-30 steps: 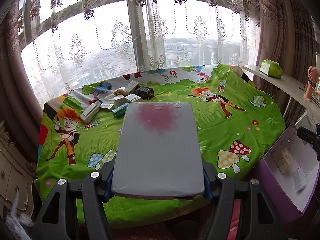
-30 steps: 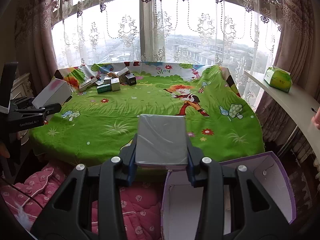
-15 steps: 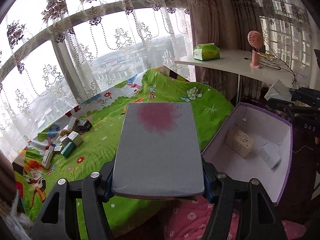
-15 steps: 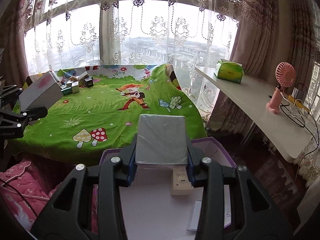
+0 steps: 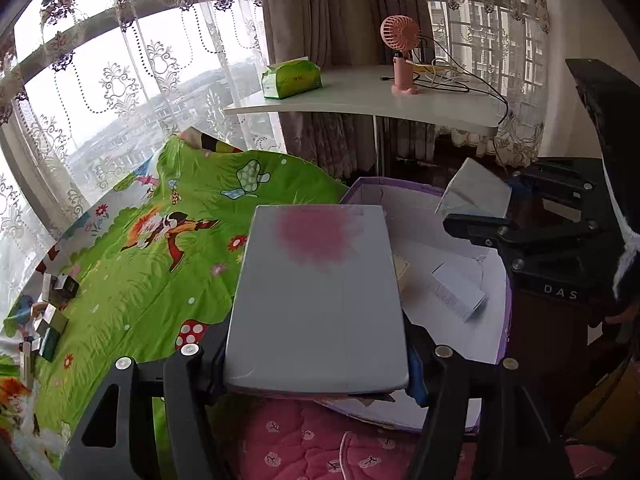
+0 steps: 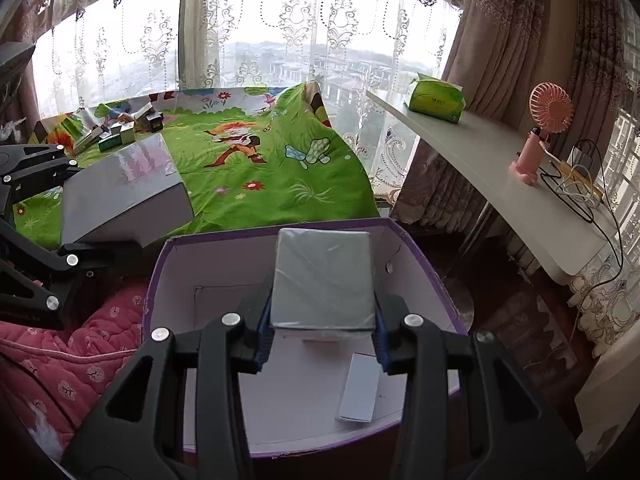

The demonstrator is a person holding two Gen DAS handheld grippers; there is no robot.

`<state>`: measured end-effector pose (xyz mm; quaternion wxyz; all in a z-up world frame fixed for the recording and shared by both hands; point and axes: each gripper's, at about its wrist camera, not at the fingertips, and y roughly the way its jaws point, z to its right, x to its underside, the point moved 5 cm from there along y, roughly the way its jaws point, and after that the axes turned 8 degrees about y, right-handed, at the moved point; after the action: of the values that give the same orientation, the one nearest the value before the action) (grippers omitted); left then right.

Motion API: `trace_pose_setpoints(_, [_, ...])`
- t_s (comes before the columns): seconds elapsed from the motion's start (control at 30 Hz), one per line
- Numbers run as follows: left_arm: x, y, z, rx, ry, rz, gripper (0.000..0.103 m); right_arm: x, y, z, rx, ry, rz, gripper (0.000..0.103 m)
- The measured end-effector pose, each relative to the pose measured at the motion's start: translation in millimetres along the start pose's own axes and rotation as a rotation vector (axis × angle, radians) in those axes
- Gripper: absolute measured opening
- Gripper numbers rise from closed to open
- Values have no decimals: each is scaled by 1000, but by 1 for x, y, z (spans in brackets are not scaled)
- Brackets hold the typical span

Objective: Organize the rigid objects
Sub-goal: 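Lower both boxes into the storage box and open both tools, then move both open tools back over the table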

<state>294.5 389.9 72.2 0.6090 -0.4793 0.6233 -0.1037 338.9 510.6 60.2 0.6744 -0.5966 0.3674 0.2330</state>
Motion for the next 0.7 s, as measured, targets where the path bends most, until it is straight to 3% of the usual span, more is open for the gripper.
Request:
trace_pose_setpoints(0.13, [4,19,20,150,36,-21,69,19,13,-11,-45,-72,-136,48])
trace_pose_setpoints(0.17, [9,24,21,158,45,-46,70,25,17,-15,-40,-109,-179,57])
trace_pose_setpoints(0.27, [26,26,-8,122,-32,-43,70,25,20,-15,41,-151,-175,68])
trace_pose_setpoints(0.33, [41,19,-52,43,-136,-24,71,11,17,-15,46,-115,-139,70])
trace_pose_setpoints(0.43, [76,3,-132,-119,-297,-11,78,-16,17,-30,47,-88,-68,84])
trace_pose_setpoints(0.57, [146,-15,-221,-296,-478,-55,84,-42,41,-88,-35,-124,-34,88])
trace_pose_setpoints(0.7, [209,-25,-295,-441,-604,-112,84,-57,80,-157,-151,-114,-60,89])
